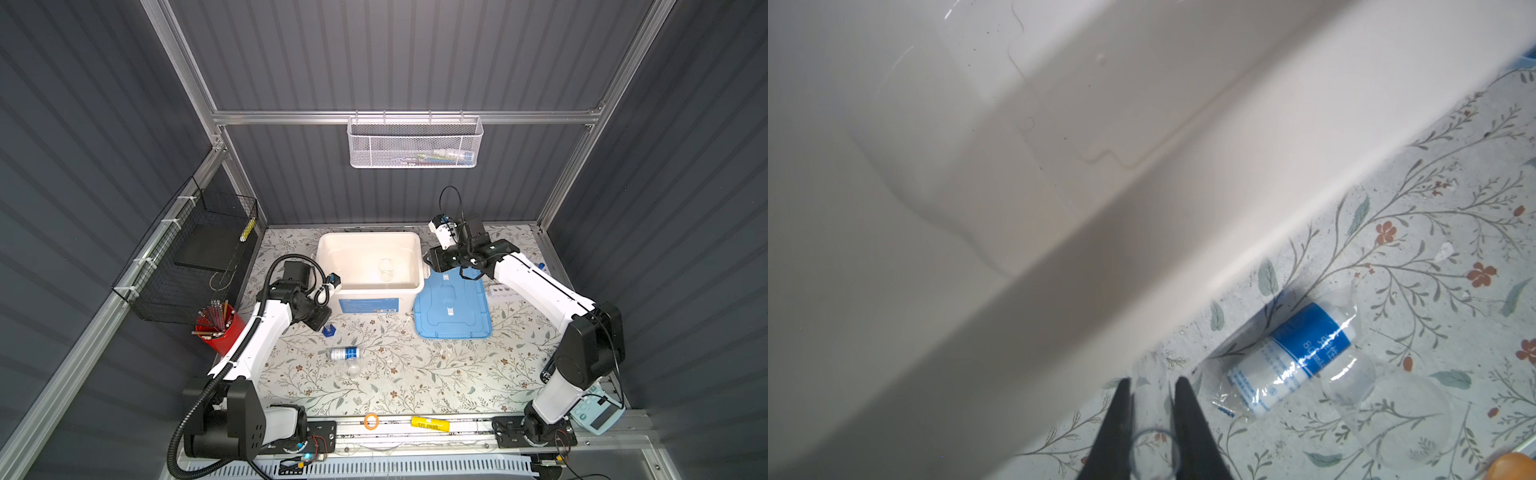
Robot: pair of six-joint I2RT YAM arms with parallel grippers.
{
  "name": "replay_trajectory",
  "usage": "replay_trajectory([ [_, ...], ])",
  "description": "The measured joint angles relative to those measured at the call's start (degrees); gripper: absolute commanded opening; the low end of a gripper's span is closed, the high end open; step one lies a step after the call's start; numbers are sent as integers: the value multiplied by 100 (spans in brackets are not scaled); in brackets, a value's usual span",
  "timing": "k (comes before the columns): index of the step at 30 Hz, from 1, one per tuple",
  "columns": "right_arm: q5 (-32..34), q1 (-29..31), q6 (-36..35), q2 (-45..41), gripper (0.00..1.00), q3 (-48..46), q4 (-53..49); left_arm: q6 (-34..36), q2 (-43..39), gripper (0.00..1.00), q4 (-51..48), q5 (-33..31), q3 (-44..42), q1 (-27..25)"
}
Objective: Organize the chemistry lab equipment
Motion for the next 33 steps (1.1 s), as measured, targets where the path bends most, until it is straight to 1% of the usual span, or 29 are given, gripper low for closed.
replay_trajectory([
  [3,0,0,0,0,44,0,0,0,-7,9,-11,0,0,0],
  [4,0,0,0,0,44,0,0,0,-11,8,-17,-2,0,0],
  [5,0,0,0,0,44,0,0,0,-15,4,-24,0,0,0],
  [8,-2,0,0,0,44,0,0,2,-44,0,-74,0,0,0],
  [19,-17,0,2,-2,44,0,-2,2,-437,0,-455,70,157,0],
  [33,-20,0,35,-13,44,-2,-15,70,-796,0,-1163,291,1364,0],
])
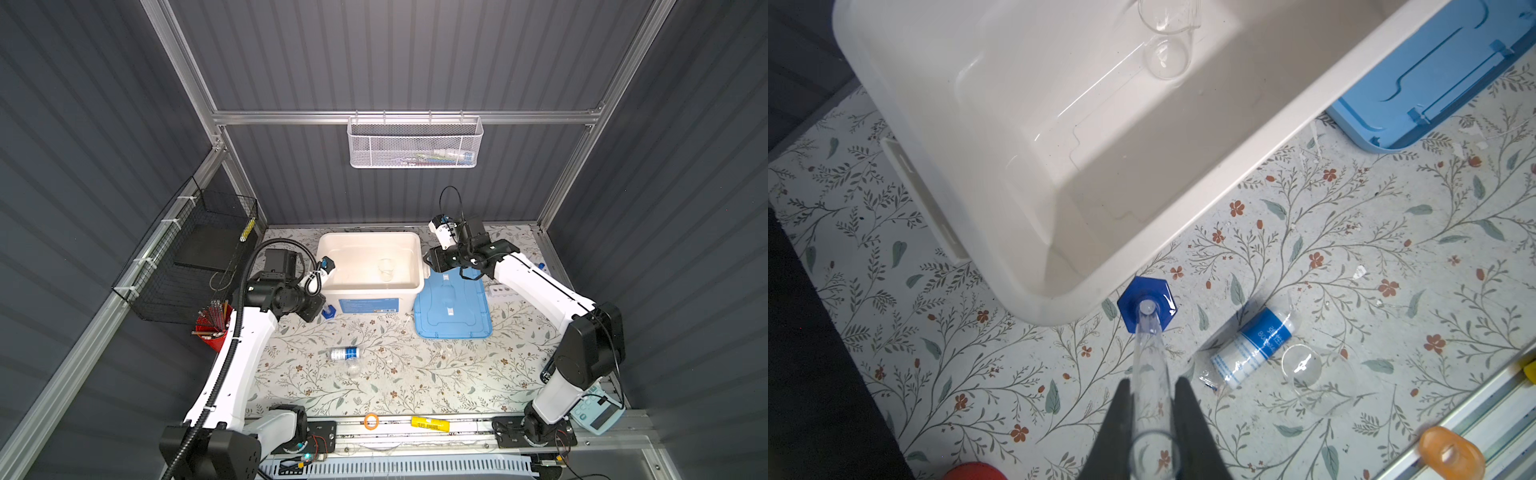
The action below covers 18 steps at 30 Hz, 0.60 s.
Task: Organize the chemistry lab equipment
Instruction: 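Lift the cylinder with the left gripper over the white bin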
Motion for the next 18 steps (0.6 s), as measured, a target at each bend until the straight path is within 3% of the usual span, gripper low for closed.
replay_trajectory([
  [18,22,0,24,-197,44,-33,-96,243,-2,0,-905,118,1132,-212],
])
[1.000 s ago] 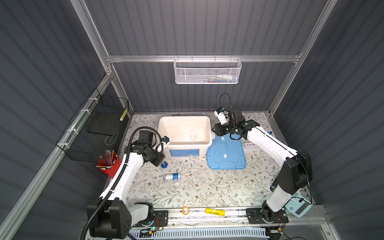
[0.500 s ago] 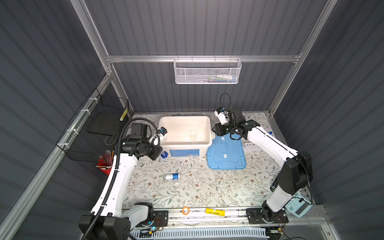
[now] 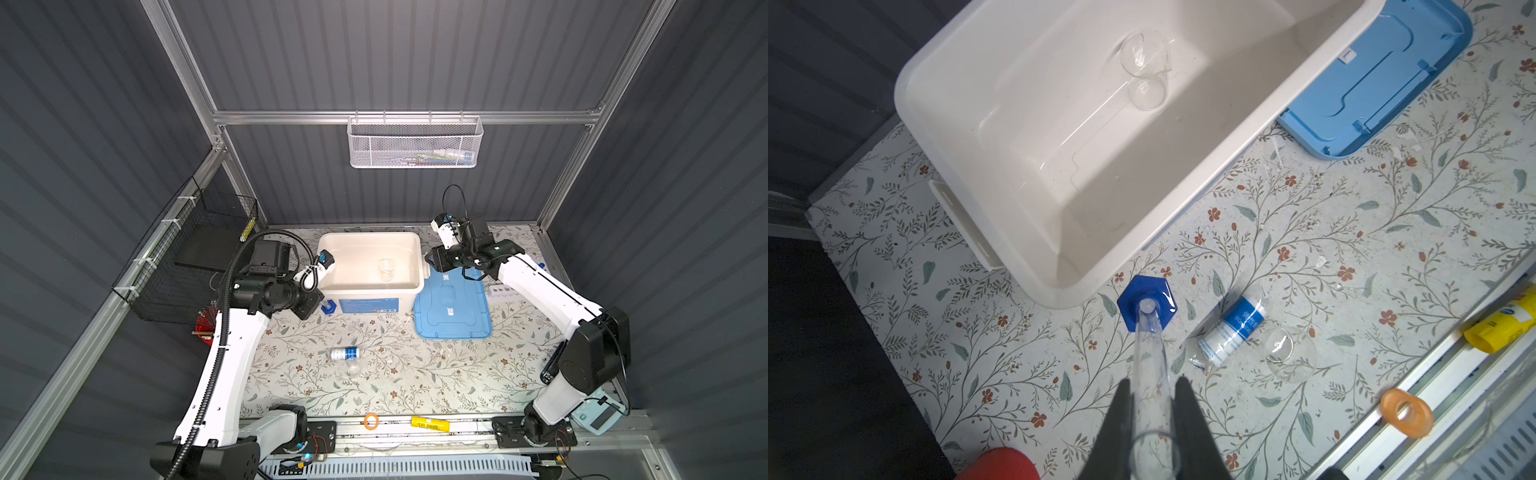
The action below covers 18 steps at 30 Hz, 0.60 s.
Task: Organize the chemistry lab equipment
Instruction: 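Lift the cylinder with the left gripper over the white bin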
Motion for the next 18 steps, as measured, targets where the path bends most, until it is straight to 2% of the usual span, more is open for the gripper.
replay_trajectory([
  [8,9,0,0,-9,44,0,-33,111,487,1,-94,44,999,-256],
  [18,20,0,2,-61,44,-42,-13,490,1707,0,-55,245,2129,-306],
])
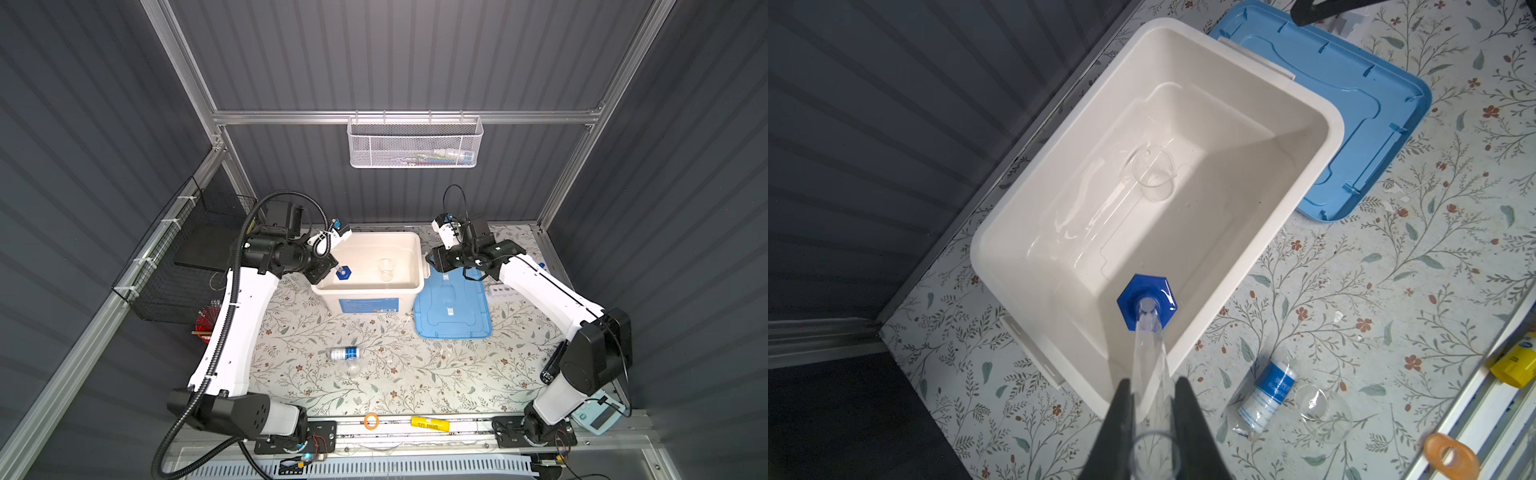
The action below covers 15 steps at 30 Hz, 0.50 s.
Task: Organize the chemistry lab equipment
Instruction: 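Lift the cylinder with the left gripper over the white bin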
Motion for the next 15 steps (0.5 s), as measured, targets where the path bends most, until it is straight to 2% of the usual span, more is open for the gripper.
replay_trajectory([
  [5,28,0,-2,-2,44,-48,28,216,649,0,127,107,229,9],
  [15,61,-52,4,-31,45,-109,120,551,2391,0,221,310,1331,170],
])
